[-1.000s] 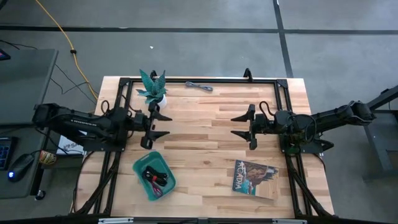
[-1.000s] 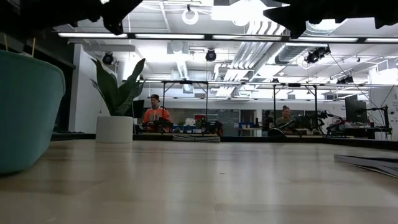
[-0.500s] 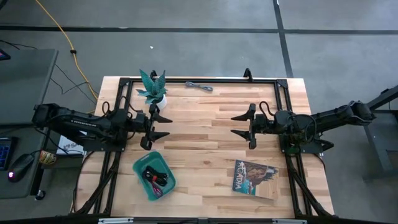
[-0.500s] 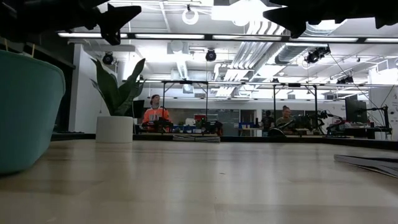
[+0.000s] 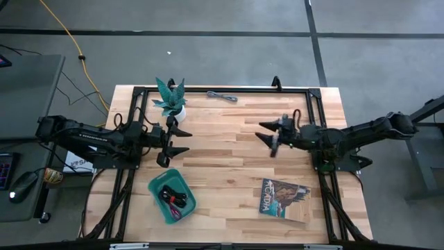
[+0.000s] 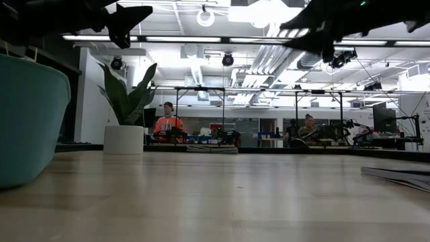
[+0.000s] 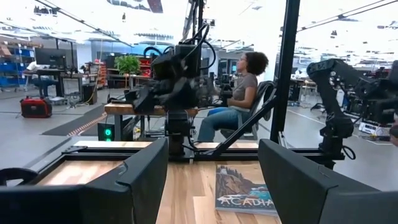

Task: Pick and place USB-C Cables
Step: Put the white stripe USB cable into the green bin

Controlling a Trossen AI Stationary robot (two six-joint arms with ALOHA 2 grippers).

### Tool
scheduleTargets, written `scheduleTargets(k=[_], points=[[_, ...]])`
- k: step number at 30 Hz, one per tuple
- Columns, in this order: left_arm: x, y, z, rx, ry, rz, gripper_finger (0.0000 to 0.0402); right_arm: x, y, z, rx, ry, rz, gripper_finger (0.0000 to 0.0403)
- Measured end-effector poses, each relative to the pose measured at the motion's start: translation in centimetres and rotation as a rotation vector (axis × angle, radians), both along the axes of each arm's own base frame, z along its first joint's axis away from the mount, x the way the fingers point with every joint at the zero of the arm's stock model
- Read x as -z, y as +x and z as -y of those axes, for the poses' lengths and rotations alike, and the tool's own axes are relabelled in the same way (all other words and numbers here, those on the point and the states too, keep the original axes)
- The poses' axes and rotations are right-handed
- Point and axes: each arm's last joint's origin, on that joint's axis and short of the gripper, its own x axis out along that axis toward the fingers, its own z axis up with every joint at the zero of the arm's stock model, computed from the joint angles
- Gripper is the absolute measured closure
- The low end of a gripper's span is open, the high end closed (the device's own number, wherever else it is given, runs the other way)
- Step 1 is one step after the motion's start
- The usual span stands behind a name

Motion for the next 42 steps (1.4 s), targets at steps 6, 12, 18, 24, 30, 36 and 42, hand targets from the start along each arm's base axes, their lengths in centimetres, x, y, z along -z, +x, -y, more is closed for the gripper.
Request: scheduleTargets(k=[6,12,18,24,30,36,42], points=[[0.0,0.0,-0.1,-0.016,-0.002,0.003,0.0172,1.1,3.8,2.4,0.148,0.063,-0.177,0.0171],[0.0,0.0,-0.1,-0.016,-0.002,0.002,0.0172,2.2,8.6,7.3,0.324,0.086,-0.351,0.0171],[0.0,0.0,-0.1,-0.017,-0.002,0.001,0.0172,2.8,12.5,13.6,0.385,0.223,-0.465,0.0171],[0.0,0.0,-0.1,-0.017,-0.002,0.001,0.0172,4.1,15.2,18.8,0.445,0.293,-0.611,0.018],[0.0,0.0,-0.1,-0.017,-0.002,0.001,0.0172,6.3,16.6,22.6,0.465,0.376,-0.766,0.0266],[0.0,0.0,-0.1,-0.017,-0.002,0.001,0.0172,8.2,17.4,25.3,0.436,0.419,-0.814,0.0391],[0.0,0.0,-0.1,-0.017,-0.002,0.001,0.0172,9.8,17.1,27.0,0.446,0.465,-0.831,0.0385]])
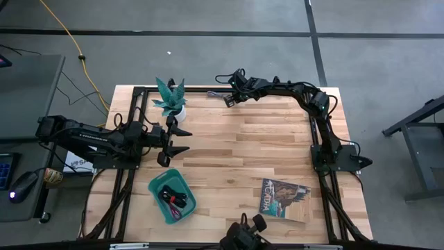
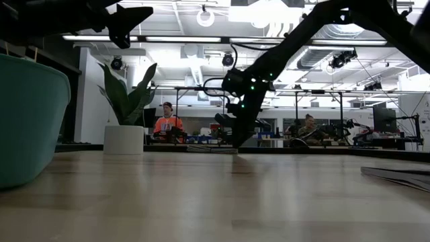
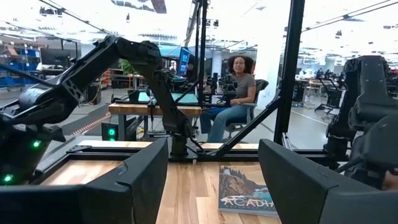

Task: Pick and place USB-C Cables
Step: Put the white stripe USB cable into the green bin

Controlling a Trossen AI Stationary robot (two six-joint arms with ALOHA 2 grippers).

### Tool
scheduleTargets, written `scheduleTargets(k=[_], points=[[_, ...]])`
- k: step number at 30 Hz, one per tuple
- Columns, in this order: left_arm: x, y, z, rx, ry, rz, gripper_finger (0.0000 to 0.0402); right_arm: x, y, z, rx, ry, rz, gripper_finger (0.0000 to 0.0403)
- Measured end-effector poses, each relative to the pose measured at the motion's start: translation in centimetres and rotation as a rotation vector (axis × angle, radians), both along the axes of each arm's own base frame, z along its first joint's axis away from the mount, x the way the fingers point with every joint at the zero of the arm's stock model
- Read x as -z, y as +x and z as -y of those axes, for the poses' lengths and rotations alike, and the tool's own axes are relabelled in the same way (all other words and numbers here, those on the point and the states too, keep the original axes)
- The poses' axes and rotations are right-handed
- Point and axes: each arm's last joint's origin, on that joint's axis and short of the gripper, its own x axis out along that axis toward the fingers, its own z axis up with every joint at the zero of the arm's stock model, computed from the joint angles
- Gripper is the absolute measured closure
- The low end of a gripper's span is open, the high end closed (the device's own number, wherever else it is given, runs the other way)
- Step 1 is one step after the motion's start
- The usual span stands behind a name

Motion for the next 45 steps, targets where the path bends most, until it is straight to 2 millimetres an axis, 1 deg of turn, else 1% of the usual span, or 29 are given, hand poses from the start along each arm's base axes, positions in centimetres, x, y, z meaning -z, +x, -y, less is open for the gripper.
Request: scheduleTargets(k=[3,7,10,17,25,32,36,42,45], points=[[0.0,0.0,0.0,0.0,0.0,0.0,0.0172,0.2,-0.4,0.7,-0.002,0.01,0.001,0.04],[0.0,0.0,0.0,-0.004,0.008,0.0,0.0172,0.3,-0.6,0.9,-0.002,0.013,0.011,0.0395],[0.0,0.0,0.0,-0.007,0.025,-0.001,0.0172,0.2,-0.6,1.1,-0.056,0.034,0.033,0.0401],[0.0,0.0,0.0,-0.007,0.025,-0.001,0.0172,0.4,-0.5,0.6,-0.212,0.08,0.036,0.0402],[0.0,0.0,0.0,-0.007,0.026,-0.001,0.0172,0.7,-1.1,-0.3,-0.297,0.18,-0.018,0.0402],[0.0,0.0,0.0,-0.007,0.026,-0.001,0.0172,1.0,-1.0,-2.6,-0.391,0.259,-0.121,0.0402],[0.0,0.0,0.0,-0.007,0.025,-0.001,0.0172,1.1,-0.6,-4.6,-0.467,0.328,-0.166,0.0403],[0.0,0.0,0.0,-0.007,0.025,-0.005,0.0172,1.3,0.0,-7.7,-0.563,0.382,-0.252,0.0403],[0.0,0.0,0.0,-0.007,0.025,-0.005,0.0172,1.2,0.0,-9.3,-0.605,0.42,-0.31,0.0403]])
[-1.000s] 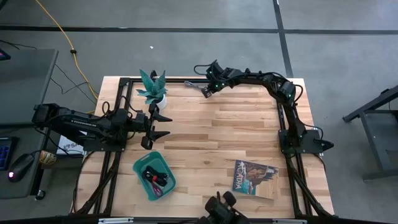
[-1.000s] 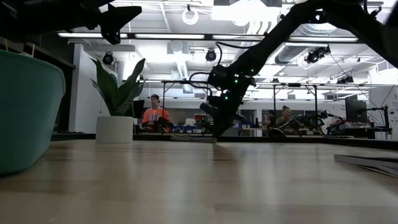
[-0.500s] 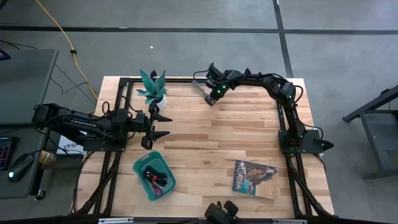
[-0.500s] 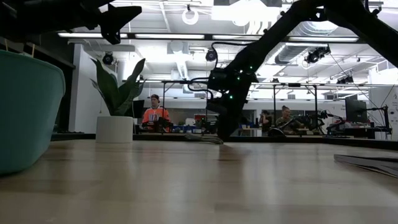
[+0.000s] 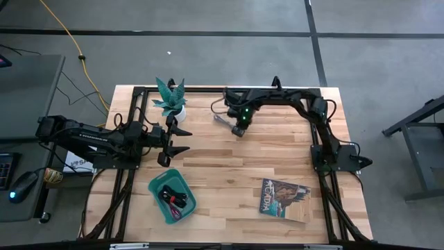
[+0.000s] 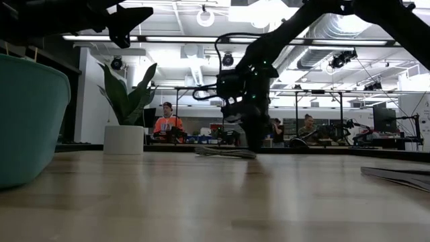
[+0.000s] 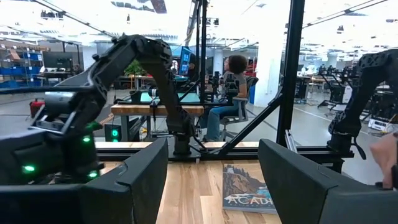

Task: Pick and place USB-C Cables
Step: Put the white stripe USB cable into the green bin

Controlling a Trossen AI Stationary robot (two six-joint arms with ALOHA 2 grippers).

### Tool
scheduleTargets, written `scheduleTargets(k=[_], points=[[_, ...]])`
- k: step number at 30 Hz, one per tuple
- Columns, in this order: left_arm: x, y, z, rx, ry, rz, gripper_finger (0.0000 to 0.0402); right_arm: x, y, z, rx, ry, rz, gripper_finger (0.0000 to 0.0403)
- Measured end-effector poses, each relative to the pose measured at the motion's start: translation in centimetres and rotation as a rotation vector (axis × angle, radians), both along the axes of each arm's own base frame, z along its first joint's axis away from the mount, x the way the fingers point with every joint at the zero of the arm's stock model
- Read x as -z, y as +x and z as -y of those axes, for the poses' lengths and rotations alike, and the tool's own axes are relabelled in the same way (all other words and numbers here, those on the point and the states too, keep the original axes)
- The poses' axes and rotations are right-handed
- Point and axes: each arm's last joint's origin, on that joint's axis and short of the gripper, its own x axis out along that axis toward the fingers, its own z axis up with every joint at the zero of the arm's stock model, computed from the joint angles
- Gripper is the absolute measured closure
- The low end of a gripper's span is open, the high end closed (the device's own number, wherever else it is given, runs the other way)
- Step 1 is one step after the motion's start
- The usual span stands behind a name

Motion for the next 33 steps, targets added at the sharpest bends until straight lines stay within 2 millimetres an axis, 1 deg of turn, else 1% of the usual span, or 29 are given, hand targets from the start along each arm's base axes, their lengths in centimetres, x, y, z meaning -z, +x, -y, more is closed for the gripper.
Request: scheduleTargets(k=[3,6,11,14,16,20,24,27,30,33], points=[[0.0,0.0,0.0,0.0,-0.001,0.0,0.0172,-0.3,-0.4,-1.4,-0.035,0.018,-0.048,0.0403],[0.0,0.0,0.0,0.0,-0.001,-0.001,0.0172,-0.5,-1.6,-2.8,-0.053,0.021,-0.072,0.0403],[0.0,0.0,0.0,0.0,-0.001,0.0,0.0172,-0.6,-4.5,-5.1,-0.042,0.008,-0.065,0.0403],[0.0,0.0,0.0,0.0,0.0,0.0,0.0172,-0.8,-6.4,-6.1,-0.019,-0.016,-0.031,0.0403],[0.0,0.0,0.0,0.0,0.0,0.0,0.0172,-1.4,-7.5,-6.6,-0.011,-0.031,-0.01,0.0403],[0.0,0.0,0.0,0.0,0.0,0.0,0.0172,-3.6,-8.9,-7.1,-0.002,-0.063,0.064,0.0403],[0.0,0.0,0.0,-0.002,0.011,-0.001,0.0172,-6.4,-9.5,-7.2,0.016,-0.142,0.168,0.0403],[0.0,0.0,0.0,-0.002,0.015,-0.003,0.0172,-8.2,-9.6,-7.2,0.051,-0.182,0.286,0.0403],[0.0,0.0,0.0,-0.002,0.015,-0.004,0.0172,-9.1,-9.1,-7.0,0.09,-0.205,0.391,0.0403],[0.0,0.0,0.0,-0.001,0.011,-0.004,0.0172,-9.4,-8.5,-6.9,0.106,-0.2,0.455,0.0403]])
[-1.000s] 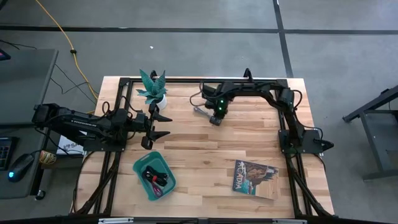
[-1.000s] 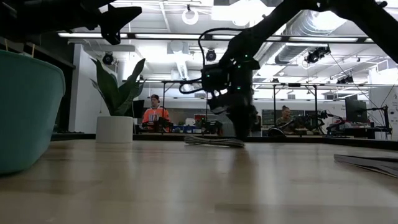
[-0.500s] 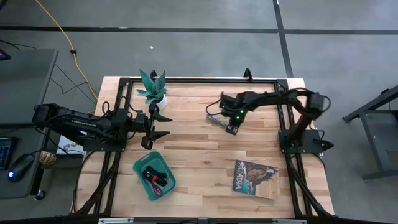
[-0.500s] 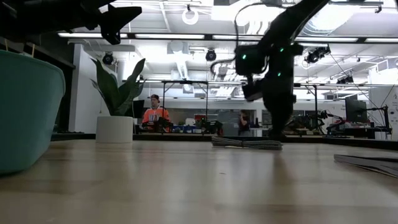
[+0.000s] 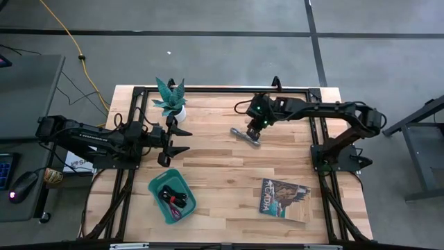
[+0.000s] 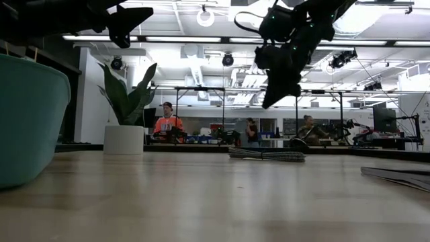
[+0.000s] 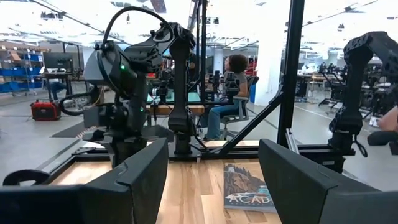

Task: Pick and place USB-C Cables
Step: Put the white stripe USB cable into the green bin

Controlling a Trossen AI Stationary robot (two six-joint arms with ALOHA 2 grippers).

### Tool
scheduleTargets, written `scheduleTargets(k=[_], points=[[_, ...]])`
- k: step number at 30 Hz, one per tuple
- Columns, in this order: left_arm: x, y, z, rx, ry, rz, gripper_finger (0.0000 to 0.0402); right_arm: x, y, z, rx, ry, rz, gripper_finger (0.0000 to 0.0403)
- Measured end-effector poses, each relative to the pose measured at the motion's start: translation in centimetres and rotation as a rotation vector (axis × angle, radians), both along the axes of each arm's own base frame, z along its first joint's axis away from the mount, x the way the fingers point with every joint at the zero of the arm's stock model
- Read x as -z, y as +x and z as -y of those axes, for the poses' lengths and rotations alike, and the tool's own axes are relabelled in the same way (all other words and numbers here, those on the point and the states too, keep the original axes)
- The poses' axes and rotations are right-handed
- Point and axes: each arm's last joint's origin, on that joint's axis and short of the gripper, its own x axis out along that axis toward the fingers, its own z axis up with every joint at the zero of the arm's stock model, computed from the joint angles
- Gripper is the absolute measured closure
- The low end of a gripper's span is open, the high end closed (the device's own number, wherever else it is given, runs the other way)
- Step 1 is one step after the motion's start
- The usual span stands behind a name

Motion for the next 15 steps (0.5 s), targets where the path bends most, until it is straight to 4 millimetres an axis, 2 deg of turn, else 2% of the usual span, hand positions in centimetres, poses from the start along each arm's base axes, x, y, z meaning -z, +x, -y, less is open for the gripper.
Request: scheduleTargets(k=[9,15], points=[[-0.01,0.0,-0.01,0.003,-0.019,0.002,0.0172,0.68,0.6,-0.26,-0.061,-0.009,-0.006,0.0397],[-0.01,0.0,0.0,0.003,-0.02,0.002,0.0172,0.68,0.61,-0.25,-0.061,-0.008,-0.005,0.0365]])
